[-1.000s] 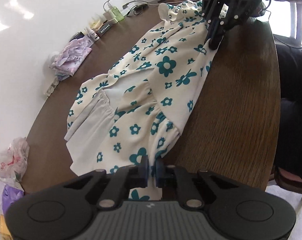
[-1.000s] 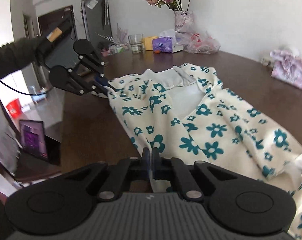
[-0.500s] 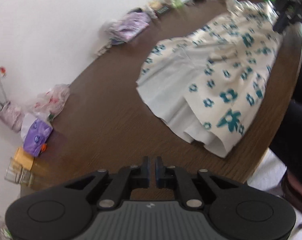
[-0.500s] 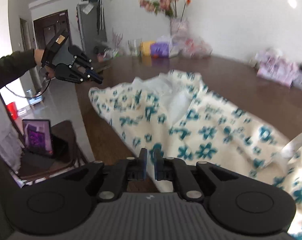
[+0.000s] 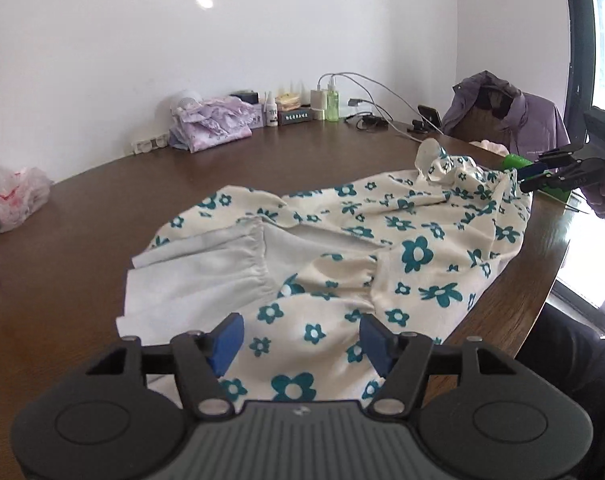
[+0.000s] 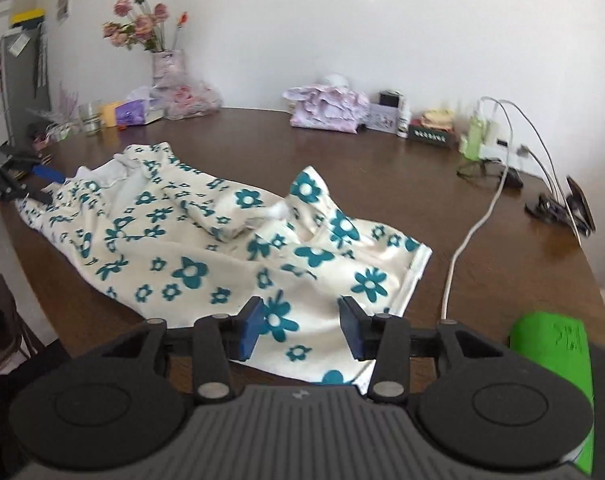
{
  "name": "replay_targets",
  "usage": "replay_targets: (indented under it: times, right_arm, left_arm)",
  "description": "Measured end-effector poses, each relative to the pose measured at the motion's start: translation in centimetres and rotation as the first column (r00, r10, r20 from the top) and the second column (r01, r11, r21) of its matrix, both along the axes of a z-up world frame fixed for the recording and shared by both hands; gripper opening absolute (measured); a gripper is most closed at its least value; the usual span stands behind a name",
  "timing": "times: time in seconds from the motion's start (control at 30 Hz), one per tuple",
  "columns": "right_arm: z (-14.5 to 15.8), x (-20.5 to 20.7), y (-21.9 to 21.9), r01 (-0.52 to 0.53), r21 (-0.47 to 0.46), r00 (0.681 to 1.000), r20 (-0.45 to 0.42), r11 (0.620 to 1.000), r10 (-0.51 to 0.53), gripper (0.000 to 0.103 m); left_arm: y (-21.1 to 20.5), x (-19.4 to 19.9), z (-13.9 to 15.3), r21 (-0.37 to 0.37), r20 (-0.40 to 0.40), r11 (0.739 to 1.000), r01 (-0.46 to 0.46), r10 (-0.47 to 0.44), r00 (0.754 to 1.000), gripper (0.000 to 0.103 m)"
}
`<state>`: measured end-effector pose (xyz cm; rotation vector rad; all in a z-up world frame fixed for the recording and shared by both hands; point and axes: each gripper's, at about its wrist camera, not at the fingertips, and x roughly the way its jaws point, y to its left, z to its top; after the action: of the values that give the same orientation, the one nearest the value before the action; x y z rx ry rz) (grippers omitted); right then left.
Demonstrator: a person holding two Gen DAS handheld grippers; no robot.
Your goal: Fold clothes
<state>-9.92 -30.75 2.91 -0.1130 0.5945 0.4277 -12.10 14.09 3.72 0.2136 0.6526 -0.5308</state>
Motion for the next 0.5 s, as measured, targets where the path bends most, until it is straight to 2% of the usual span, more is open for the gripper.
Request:
replay_targets:
  times: [0.07,0.23,0.33,0.37,0.4,0.47,0.5]
  right_arm:
    - [-1.5,0.8,0.0,0.069,-0.032,0.997,-0.037,0.997,-0.070,0.026]
    - [-2.7,-1.2,-0.8,0.110,-0.025,0.994,0.034,0.994,-0.109,0.022]
    - [-1.7,-1.8,-0.7,0.120,-0.056,0.993,-0.001,0.991,-0.120,0.020]
    - [-1.3,-2.0,-0.6,0.120,-0.074,0.993,-0.013,0.990,-0.121,0.020]
    - [-0.5,-2.3,-0.4,0.106,-0.082,0.994,-0.001,0.991,-0.107,0.021]
    - [1.1,-2.9,0.1,0.067,-0.074,0.997,0.040,0.995,-0.064,0.032]
    - [1.8,-2.9,0.3,0.040,-0.051,0.997,0.069,0.998,-0.036,0.042]
  left_arm:
    - [0.3,0.2,-0.9,0.003,-0.024,1.000,-0.026,0.026,0.999,0.064]
    - [1.2,-0.1,-1.7,0.004,-0.009,0.998,-0.061,0.061,0.998,0.077]
    - [1.6,0.7,-0.8,0.041,-0.043,0.994,-0.102,0.104,0.994,0.075]
    - [1.5,0.8,-0.1,0.034,-0.037,0.992,-0.121,0.122,0.992,0.070]
    - [1.4,1.0,0.8,0.016,-0.023,0.991,-0.135,0.135,0.991,0.069]
    - [0.2,1.2,2.6,-0.023,0.035,0.996,-0.085,0.086,0.996,0.073]
    - [-1.0,1.4,3.3,-0.020,0.068,0.999,-0.035,0.036,0.997,0.075]
